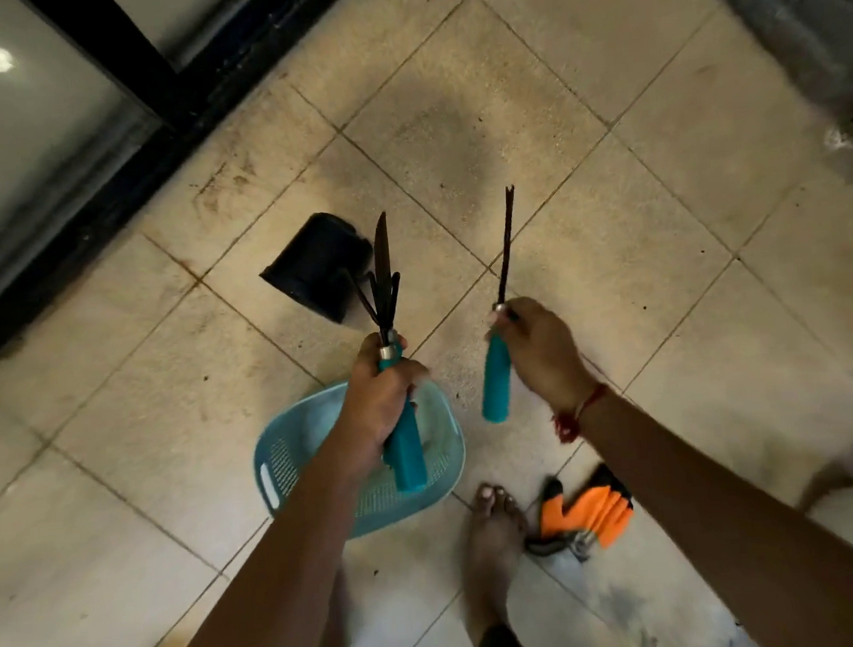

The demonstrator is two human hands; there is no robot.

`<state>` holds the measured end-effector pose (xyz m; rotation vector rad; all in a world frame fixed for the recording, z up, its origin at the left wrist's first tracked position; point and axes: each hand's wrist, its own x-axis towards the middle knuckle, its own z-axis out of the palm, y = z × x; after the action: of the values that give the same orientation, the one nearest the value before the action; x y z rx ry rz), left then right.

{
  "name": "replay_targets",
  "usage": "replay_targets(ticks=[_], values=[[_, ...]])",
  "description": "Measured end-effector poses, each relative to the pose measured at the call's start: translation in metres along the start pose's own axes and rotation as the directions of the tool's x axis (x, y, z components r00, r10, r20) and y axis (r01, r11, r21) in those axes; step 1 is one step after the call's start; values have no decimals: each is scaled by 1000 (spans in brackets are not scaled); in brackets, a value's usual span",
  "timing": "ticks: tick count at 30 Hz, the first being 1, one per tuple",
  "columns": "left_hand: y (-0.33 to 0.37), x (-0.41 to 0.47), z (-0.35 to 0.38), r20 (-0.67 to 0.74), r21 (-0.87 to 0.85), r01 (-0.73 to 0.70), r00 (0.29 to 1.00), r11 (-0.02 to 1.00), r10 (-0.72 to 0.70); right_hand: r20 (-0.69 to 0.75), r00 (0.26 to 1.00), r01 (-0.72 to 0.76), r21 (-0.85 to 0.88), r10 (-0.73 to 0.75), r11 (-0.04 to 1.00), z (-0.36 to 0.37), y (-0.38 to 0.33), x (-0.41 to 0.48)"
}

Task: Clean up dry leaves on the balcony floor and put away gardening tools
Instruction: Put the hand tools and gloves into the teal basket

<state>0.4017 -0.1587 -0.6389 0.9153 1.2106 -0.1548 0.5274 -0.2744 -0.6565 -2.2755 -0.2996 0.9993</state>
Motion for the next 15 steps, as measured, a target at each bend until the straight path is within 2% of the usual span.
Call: replay_targets(ticks=[2, 6, 10, 12, 15], values=[[-1, -11, -14, -27, 9, -15, 1000, 1000, 15, 93, 993, -92, 173, 77, 981, 25, -17, -35], [-8, -30, -47, -48, 80, -50, 997, 996, 54, 272, 955, -212, 354, 117, 911, 72, -46, -92], [-26, -52, -79, -7, -94, -56, 998, 994, 56, 321, 943, -198, 327, 88, 924, 108, -54, -122], [-41, -58, -92, 8, -123, -68, 998, 990, 70, 311, 949, -131, 235, 54, 963, 122, -55, -133], [-60, -65, -105, -46, -215, -56, 998, 975, 47, 305, 952, -37, 106, 3, 994, 138, -54, -147]])
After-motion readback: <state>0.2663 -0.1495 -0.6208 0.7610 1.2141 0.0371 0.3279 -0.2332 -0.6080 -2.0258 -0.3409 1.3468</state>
